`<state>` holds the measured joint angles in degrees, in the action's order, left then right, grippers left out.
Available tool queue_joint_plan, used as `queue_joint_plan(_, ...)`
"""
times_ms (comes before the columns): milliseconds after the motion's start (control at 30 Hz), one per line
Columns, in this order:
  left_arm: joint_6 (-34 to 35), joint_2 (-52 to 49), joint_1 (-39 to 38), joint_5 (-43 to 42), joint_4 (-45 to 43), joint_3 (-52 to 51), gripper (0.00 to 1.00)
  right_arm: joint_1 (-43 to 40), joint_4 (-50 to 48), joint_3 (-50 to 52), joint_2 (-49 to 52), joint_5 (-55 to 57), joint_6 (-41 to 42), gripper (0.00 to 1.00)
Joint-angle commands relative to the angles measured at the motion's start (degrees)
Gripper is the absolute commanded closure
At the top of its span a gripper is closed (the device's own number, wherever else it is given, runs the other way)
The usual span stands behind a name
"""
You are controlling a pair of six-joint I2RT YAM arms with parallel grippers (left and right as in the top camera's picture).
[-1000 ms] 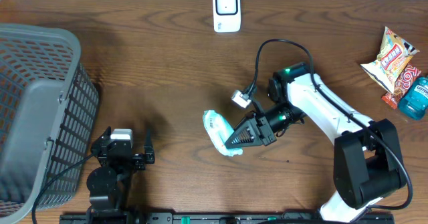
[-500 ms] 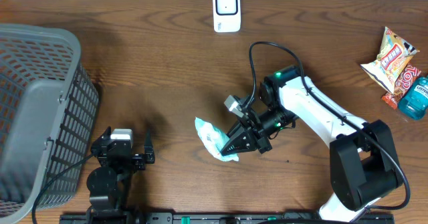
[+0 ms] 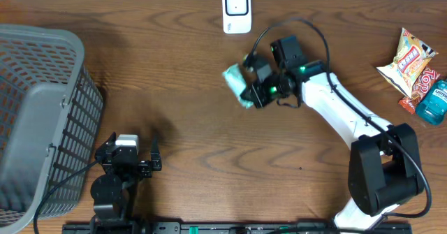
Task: Scan the item barcode
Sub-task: 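Raise the wipes pack with the right gripper to the scanner, then carry the wipes pack right and drop it by the other items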
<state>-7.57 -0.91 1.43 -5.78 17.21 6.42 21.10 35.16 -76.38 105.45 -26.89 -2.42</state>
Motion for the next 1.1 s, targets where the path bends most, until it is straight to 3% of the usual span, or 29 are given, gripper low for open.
queue_joint_plan(0,-0.55,0.31,-0.13,0.07,1.40,-0.74,0.02,-0.13,0.92,-9.66,4.66,13.79,10.10,0.99)
queue_joint_plan(133,-0.55,0.31,-0.13,0.07,1.40,-0.74,0.02,-0.31,10.29,-31.82,19.69,17.88,6.80,0.99)
queue_joint_plan(267,-0.55,0.31,-0.13,0.07,1.40,-0.74,0.02,-1.09,21.64,-61.79,37.42,28.83,4.31,0.99)
queue_joint_plan(400,-0.55,0.31,-0.13,0.07,1.40,-0.74,0.02,-1.31,24.48,-78.07,46.82,31.28,4.04,0.99)
queue_joint_plan(667,-0.55,0.31,-0.13,0.07,1.40,-0.74,0.02,-1.46,24.94,-79.73,47.87,34.16,5.46,0.99)
queue_joint_plan(867,-0.55,0.31,-0.13,0.07,1.40,-0.74,0.02,-5.03,46.58,-84.72,45.51,40.72,11.08,0.99)
queue_joint_plan(1000,-0.55,0.31,-0.13,0.07,1.40,-0.74,0.02,-12.68,58.69,-84.50,44.81,49.86,16.06,0.99)
queue_joint_plan(1067,-0.55,0.31,-0.13,0.07,1.40,-0.74,0.02,-18.27,59.60,-81.72,45.00,50.99,15.37,0.99)
